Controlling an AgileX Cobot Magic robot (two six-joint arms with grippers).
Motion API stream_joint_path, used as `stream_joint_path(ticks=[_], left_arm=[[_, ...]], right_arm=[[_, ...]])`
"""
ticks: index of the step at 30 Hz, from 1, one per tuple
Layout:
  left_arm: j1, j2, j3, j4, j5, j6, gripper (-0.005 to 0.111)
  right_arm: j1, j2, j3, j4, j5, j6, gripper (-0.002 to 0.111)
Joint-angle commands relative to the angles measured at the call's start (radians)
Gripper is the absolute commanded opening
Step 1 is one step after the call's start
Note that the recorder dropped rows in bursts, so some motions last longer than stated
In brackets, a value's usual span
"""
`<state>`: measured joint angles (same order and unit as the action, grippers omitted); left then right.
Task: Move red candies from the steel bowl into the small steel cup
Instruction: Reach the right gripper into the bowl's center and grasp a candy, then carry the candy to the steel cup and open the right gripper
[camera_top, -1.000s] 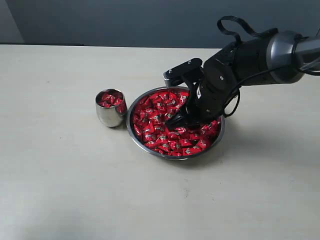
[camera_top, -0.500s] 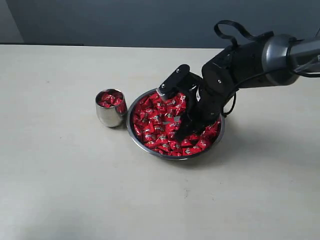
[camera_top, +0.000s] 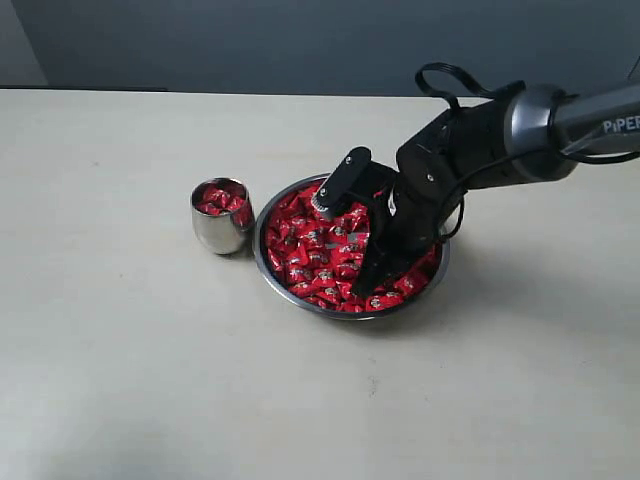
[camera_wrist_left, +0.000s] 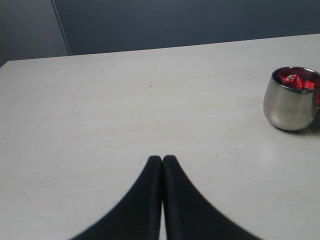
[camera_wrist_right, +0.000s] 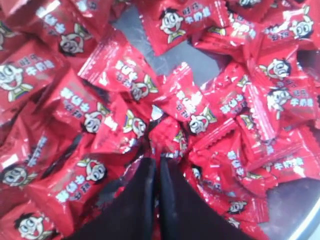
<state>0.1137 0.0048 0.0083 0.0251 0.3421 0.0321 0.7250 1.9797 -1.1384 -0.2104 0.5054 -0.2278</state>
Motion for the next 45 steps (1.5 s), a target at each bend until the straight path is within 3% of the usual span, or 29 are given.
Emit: stream_joint_path(ticks=[1, 17, 23, 28, 38, 45], left_arm=[[-0.005, -0.005, -0.008, 0.002, -0.005, -0.003, 0.0], [-0.005, -0.005, -0.008, 0.002, -0.005, -0.003, 0.0], [-0.005, -0.005, -0.008, 0.002, -0.005, -0.003, 0.0], [-0.005, -0.005, -0.008, 0.002, -0.005, -0.003, 0.0], [-0.005, -0.005, -0.008, 0.002, -0.005, -0.003, 0.0], [-0.005, -0.005, -0.008, 0.002, -0.005, -0.003, 0.0]], right_arm=[[-0.006, -0.012, -0.004, 0.001, 0.013, -0.005, -0.001], [-0.006, -0.126, -0.004, 0.04, 0.057, -0.005, -0.001], [-0.004, -0.169, -0.004, 0.16, 0.017, -0.005, -0.001], [0.027, -0.196, -0.012, 0.342, -0.148, -0.026, -0.001], [0.1, -0.027, -0.305, 0.664, -0.024, -0.202, -0.001], [0.103, 0.109, -0.465, 0.729, 0.055, -0.224, -0.001]])
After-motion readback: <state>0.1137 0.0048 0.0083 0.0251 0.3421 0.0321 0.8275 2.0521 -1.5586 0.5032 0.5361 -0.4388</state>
